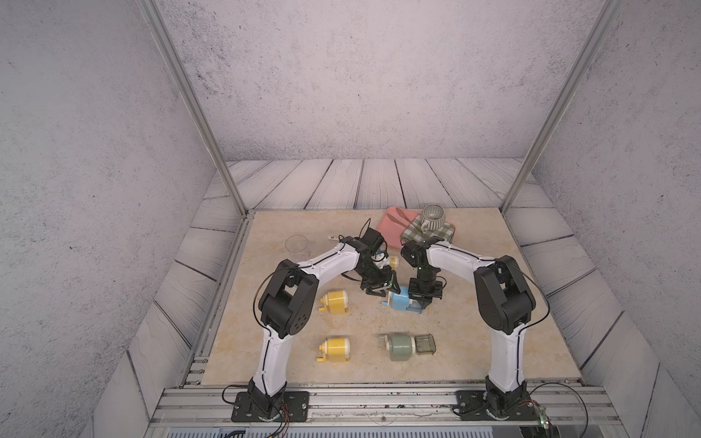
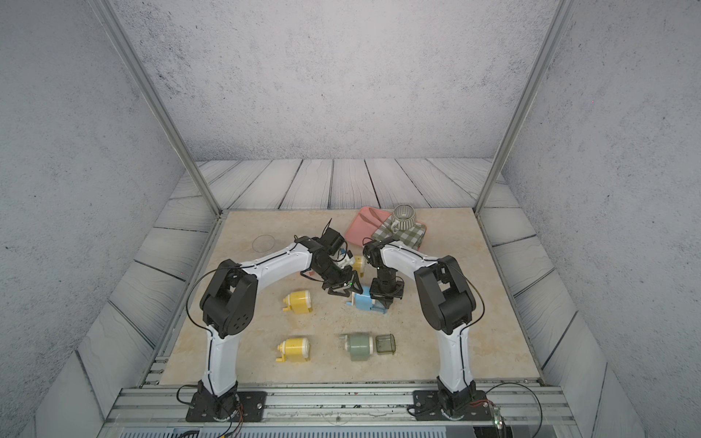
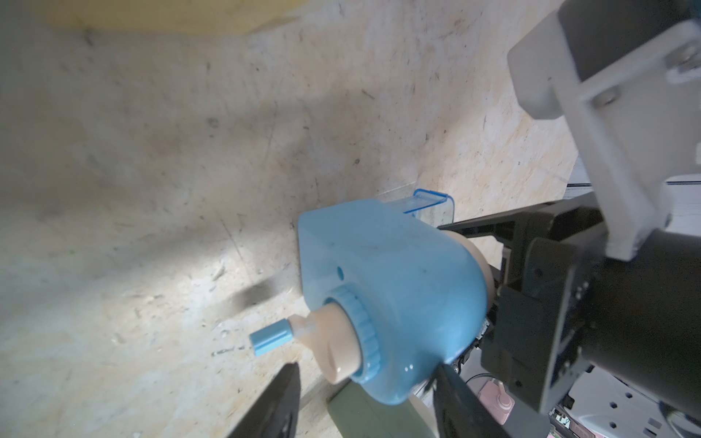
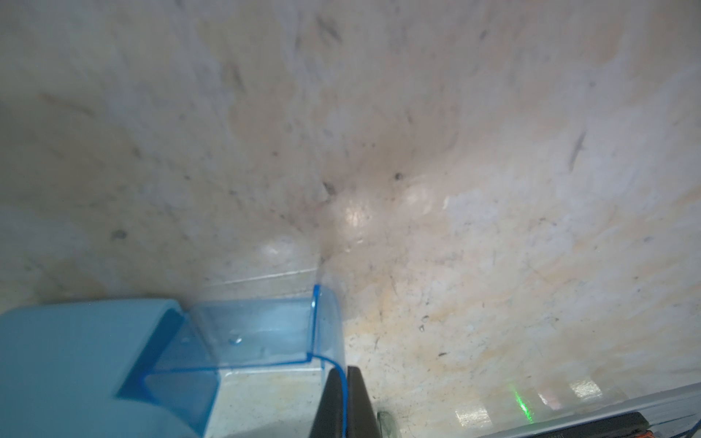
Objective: Put the tray back into the pencil sharpener
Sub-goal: Close the container of the pencil sharpener.
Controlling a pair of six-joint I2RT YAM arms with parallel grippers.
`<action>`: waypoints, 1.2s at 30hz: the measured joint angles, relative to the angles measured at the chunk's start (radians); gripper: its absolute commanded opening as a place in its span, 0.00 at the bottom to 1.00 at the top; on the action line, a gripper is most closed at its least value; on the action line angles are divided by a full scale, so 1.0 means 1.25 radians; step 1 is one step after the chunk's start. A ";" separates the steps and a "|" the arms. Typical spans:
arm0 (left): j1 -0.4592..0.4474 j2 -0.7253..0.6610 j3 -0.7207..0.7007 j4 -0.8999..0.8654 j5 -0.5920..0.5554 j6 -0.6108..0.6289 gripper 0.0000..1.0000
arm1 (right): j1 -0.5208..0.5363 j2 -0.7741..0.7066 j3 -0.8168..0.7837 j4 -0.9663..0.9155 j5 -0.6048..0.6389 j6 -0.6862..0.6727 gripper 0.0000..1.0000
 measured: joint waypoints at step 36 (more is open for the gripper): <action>0.006 0.000 0.000 -0.001 0.002 0.001 0.58 | -0.008 -0.020 -0.008 0.080 -0.045 -0.096 0.01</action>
